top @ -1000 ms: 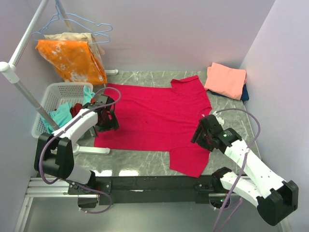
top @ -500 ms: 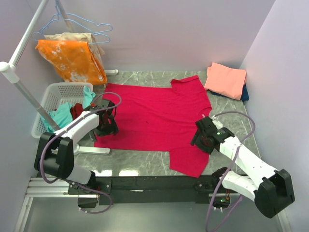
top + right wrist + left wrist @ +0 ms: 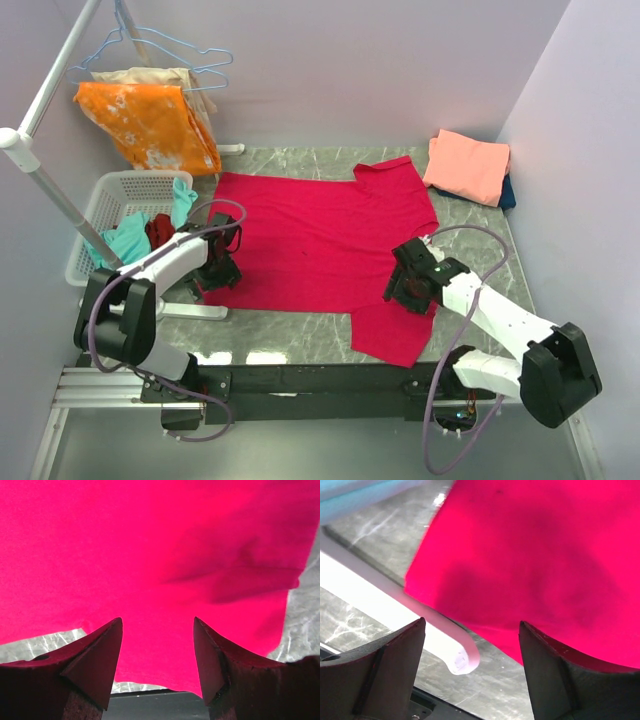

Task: Fold and stack the t-shirts
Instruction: Fold the tshirt

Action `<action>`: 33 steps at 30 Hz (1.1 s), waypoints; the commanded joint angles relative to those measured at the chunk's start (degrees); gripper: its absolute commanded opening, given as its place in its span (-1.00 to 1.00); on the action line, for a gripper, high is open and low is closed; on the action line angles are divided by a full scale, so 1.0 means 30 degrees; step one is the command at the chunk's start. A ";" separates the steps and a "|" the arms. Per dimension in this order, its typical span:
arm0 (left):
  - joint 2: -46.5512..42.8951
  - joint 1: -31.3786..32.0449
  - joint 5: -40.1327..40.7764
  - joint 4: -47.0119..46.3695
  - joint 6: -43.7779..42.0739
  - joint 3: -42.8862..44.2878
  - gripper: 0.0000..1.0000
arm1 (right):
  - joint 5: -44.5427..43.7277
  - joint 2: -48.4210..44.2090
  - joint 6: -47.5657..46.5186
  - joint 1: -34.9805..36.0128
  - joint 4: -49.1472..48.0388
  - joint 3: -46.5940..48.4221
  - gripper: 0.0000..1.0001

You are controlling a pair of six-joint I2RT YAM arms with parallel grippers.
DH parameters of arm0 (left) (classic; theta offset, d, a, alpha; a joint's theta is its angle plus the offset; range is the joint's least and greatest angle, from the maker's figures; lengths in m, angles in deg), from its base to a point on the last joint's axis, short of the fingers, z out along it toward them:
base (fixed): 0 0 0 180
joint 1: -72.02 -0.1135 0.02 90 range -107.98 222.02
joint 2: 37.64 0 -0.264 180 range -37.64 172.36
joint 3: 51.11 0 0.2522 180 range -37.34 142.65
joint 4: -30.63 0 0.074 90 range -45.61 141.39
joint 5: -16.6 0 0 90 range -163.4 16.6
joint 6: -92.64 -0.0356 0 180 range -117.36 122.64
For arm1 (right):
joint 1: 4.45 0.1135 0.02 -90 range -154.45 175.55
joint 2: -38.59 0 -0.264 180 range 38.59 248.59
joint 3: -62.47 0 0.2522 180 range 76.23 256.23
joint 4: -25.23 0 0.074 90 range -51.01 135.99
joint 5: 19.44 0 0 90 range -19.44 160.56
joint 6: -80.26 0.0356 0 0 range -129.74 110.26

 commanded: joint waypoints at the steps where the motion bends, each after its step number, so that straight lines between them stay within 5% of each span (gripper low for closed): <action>1: -0.1608 0.0034 0.1943 0.1103 0.2187 -0.0294 0.61 | 0.0305 0.0373 -0.0316 0.0136 -0.0896 0.0606 0.32; 14: -0.1260 -0.0902 0.0159 -0.1531 0.2690 -0.2608 0.52 | 0.0510 0.1897 -0.1225 0.0136 -0.0839 0.1630 0.32; 33: -0.0381 -0.1987 -0.0224 -0.2970 0.0726 -0.1789 0.48 | 0.0364 0.3303 -0.0903 0.0136 -0.0487 0.2392 0.30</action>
